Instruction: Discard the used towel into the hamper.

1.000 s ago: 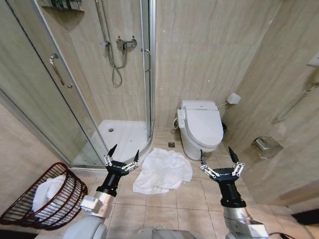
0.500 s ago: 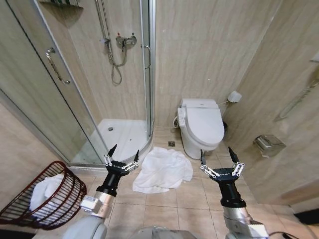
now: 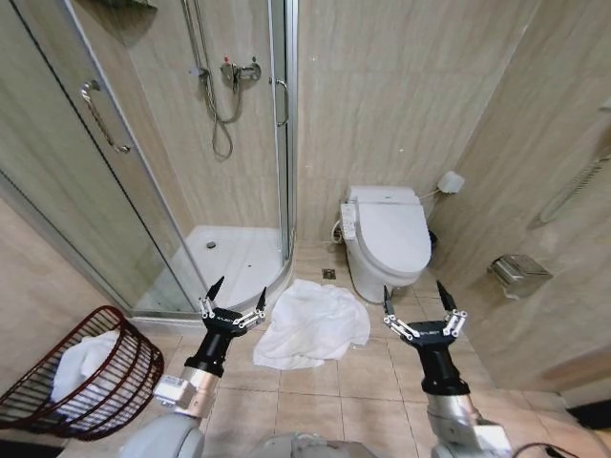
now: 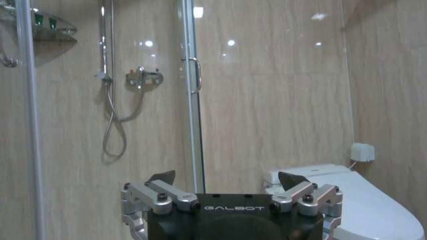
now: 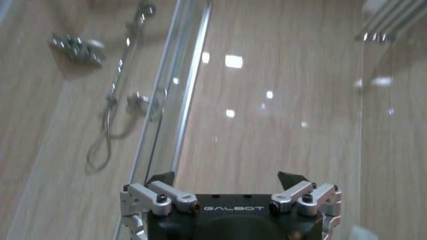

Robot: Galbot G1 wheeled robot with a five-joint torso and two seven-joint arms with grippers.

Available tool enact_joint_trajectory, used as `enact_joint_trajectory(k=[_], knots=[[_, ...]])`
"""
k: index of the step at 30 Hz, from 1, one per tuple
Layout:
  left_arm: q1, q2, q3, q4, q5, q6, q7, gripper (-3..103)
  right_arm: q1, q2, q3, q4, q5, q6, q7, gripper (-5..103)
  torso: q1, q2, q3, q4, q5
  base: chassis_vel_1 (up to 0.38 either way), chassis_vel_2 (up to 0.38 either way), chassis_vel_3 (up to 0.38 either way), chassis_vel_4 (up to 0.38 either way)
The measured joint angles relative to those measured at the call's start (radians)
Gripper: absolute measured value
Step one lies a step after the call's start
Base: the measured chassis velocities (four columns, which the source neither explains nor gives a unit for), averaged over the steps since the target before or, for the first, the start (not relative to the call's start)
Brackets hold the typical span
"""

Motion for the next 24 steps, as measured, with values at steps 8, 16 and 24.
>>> enact_joint_trajectory(k=[8,16,24], knots=[[0.000,0.000,0.000,0.000,0.000,0.000,0.000,100,0.146,0.000,-0.007,-0.061,-0.013,-0.219,0.011,100,-0.014,-0.033,-0.020,-0.0001,-0.0001,0.000,0.000,0.000,0.000],[0.000,0.000,0.000,0.000,0.000,0.000,0.000,100,0.172,0.000,-0.027,-0.105,-0.016,-0.232,0.015,100,-0.026,-0.064,-0.038,0.0000,-0.0001,0.000,0.000,0.000,0.000],[0.000,0.000,0.000,0.000,0.000,0.000,0.000,100,0.162,0.000,-0.045,-0.132,-0.024,-0.207,0.031,100,-0.041,-0.099,-0.059,0.0000,0.0000,0.000,0.000,0.000,0.000]])
